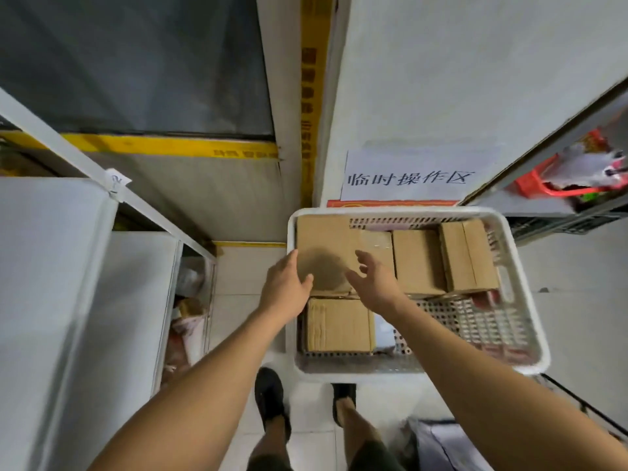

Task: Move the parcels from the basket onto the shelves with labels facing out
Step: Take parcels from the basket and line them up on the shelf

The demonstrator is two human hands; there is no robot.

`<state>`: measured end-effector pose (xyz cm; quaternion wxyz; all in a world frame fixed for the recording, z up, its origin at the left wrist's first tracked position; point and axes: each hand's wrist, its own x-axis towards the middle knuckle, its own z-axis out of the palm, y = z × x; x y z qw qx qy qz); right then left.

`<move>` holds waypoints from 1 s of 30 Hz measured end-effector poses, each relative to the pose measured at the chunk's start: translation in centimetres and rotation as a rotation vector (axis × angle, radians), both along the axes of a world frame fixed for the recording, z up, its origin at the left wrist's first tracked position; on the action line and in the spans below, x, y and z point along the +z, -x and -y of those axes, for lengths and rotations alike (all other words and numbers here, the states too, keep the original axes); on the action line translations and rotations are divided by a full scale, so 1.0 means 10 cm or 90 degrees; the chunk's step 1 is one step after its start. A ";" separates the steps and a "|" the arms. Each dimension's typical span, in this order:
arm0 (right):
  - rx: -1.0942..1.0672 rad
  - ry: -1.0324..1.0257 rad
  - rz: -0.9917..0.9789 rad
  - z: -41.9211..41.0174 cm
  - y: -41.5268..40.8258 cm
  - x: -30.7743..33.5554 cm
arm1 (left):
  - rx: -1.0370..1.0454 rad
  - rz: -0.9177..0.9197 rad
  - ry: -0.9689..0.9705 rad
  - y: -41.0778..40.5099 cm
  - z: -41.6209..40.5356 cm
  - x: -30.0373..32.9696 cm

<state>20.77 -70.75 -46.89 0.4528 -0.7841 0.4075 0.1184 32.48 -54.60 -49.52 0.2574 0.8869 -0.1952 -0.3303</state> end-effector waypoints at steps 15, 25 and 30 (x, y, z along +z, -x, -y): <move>-0.057 -0.222 0.037 0.30 -0.22 -0.79 | 0.065 -0.001 -0.044 0.21 0.42 -0.69; -0.118 -0.282 0.126 0.39 0.06 -0.59 | 0.171 -0.119 0.115 0.46 0.44 -0.20; -0.166 -0.246 0.169 0.38 0.14 -0.36 | 0.163 -0.132 0.224 0.61 0.49 0.25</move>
